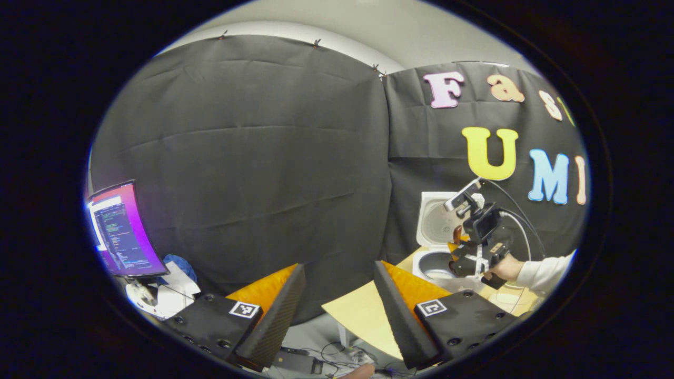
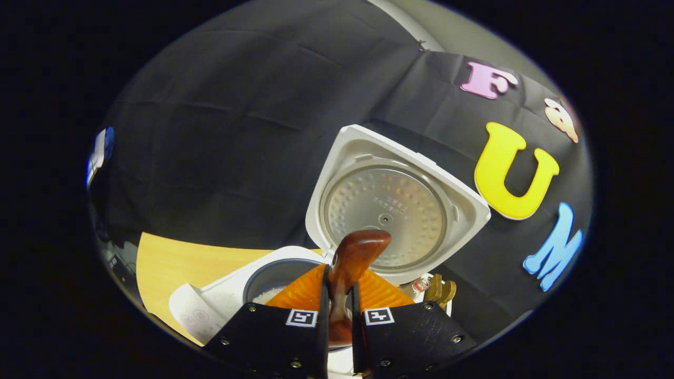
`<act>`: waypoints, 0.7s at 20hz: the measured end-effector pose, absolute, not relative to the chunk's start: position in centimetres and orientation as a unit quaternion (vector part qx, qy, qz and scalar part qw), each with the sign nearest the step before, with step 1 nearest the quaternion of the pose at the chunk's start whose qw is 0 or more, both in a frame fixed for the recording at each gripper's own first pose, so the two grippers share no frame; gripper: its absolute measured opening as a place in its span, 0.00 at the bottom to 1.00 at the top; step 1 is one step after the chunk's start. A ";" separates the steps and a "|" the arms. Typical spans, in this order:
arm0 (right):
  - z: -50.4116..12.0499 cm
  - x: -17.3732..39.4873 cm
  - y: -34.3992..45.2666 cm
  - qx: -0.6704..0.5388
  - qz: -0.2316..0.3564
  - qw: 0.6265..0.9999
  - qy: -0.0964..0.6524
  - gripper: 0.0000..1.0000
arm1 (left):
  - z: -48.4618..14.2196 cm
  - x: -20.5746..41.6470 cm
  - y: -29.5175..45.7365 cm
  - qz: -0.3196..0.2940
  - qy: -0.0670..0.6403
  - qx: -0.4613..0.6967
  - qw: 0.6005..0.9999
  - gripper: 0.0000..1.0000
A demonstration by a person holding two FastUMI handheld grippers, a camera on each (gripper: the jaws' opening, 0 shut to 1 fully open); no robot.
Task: Close the left gripper, press the button to open the rice cooker; take a wooden spoon from the chopstick holder with the right hand, scoop a spoonful of rice and pour it into the rice cooker, then put the wooden spoon back into the chopstick holder.
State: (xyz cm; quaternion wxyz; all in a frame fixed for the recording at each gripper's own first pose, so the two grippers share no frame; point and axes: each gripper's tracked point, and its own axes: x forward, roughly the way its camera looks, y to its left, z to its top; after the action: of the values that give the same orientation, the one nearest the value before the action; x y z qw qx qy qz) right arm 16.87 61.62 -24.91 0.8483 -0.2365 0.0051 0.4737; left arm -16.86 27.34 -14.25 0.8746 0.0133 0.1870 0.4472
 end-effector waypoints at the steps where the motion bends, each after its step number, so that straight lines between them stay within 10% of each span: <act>1: -24.8 16.5 61.5 -0.255 0.470 0.845 -0.014 0.18 | -14.2 -16.9 27.4 0.448 0.187 0.015 0.874 0.92; 14: -19.1 18.2 53.7 -0.091 0.438 0.888 0.103 0.18 | -12.5 -18.5 26.7 0.424 0.152 0.004 0.893 0.94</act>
State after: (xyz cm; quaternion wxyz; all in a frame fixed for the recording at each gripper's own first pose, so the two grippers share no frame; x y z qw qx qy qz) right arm 18.15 53.74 -19.13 0.8882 -0.0907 0.1035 0.4383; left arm -18.49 26.66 -12.45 0.8930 0.0036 0.1521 0.4237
